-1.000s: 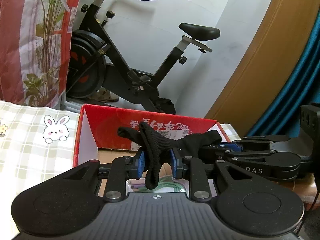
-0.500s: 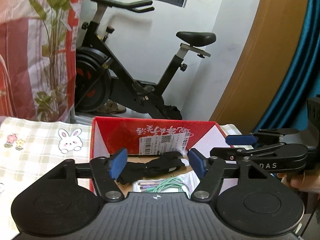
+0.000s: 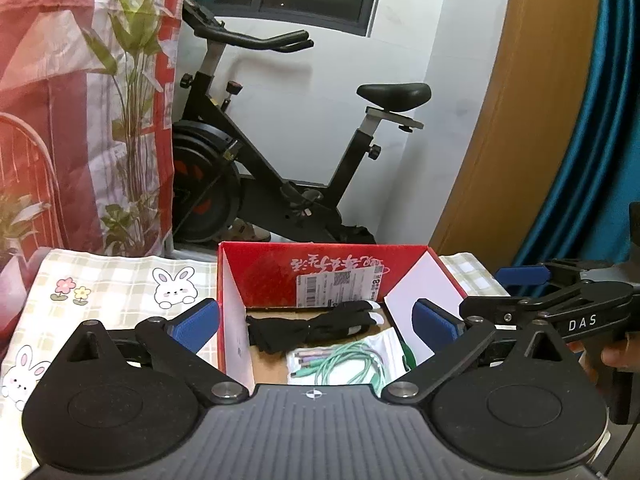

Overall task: Organize soft objects
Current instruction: 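Move the left tool back from the box to the pile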

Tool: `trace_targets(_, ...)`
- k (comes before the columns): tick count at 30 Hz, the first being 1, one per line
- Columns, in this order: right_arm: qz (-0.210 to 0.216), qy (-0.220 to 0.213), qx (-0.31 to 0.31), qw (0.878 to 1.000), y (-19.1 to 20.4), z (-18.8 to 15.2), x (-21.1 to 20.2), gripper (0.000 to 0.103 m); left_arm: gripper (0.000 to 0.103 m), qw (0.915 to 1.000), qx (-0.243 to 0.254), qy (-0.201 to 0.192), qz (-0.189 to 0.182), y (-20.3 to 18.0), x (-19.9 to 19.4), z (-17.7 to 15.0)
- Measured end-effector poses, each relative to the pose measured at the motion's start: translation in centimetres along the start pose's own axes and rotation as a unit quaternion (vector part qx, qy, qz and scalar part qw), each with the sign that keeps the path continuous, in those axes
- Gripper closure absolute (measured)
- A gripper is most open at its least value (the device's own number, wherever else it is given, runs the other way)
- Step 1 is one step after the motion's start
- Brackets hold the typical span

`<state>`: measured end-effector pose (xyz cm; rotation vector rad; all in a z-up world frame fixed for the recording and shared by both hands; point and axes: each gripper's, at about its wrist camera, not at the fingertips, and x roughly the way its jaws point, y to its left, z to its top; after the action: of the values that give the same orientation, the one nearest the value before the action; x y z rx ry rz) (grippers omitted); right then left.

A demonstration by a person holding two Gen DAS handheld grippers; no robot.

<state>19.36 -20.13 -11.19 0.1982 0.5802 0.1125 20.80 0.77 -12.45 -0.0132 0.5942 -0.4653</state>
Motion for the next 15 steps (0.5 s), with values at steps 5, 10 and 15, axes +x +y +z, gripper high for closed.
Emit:
trace_targets(5,0.000,-0.009,-0.002,1.000,0.8,-1.5,-1.7,0.000,0.000,1.0000,0.006,-0.004,0.005,-0.4,-1.9,-1.1)
trace_targets(10,0.002,-0.020,0.001,1.000,1.3,-3.3,-3.4,0.000,0.000,0.9999,-0.004,-0.006,0.010,-0.4,-3.5,-2.9)
trace_targets(15,0.005,-0.032,0.000,0.999,2.0,-5.3,-5.2,0.000,0.000,0.9998,-0.009,0.005,0.016,-0.4,-4.7,-5.4)
